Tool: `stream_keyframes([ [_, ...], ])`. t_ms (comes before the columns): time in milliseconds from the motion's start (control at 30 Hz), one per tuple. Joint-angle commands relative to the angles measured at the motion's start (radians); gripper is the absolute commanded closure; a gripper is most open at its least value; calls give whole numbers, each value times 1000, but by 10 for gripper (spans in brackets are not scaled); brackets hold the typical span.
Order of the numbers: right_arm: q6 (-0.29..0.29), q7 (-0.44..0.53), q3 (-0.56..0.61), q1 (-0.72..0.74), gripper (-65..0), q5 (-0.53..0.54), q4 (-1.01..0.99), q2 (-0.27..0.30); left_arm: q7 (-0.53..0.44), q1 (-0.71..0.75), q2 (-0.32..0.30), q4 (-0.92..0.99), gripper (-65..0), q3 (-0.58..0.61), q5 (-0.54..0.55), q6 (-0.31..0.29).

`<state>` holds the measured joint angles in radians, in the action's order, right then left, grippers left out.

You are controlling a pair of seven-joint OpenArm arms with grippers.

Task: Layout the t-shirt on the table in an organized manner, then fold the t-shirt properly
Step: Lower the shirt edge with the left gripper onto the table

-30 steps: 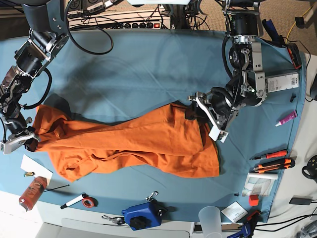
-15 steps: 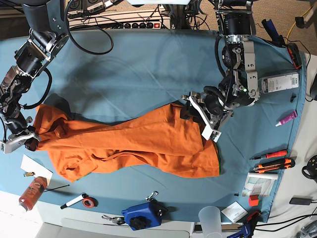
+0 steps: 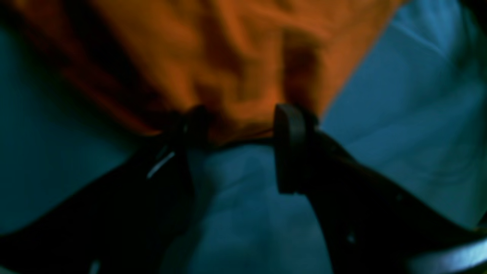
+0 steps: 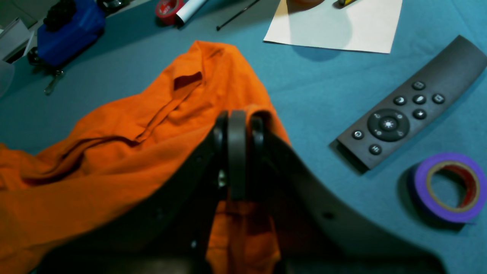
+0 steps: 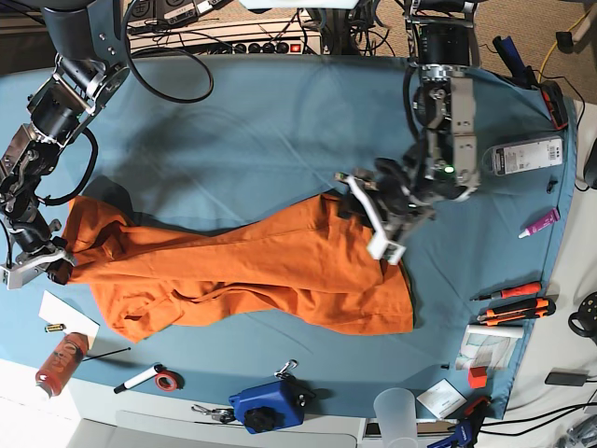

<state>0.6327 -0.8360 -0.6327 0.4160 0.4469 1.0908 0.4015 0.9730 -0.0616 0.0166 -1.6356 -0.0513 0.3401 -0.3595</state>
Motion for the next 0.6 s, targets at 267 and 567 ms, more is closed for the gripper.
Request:
stream_keyframes([
  [267, 6, 16, -2, 27, 0, 34, 15, 28, -69, -22, 8, -16, -246, 166, -155, 166],
  [567, 6, 17, -2, 27, 0, 35, 15, 28, -65, -22, -1, -16, 0, 166, -271, 188],
])
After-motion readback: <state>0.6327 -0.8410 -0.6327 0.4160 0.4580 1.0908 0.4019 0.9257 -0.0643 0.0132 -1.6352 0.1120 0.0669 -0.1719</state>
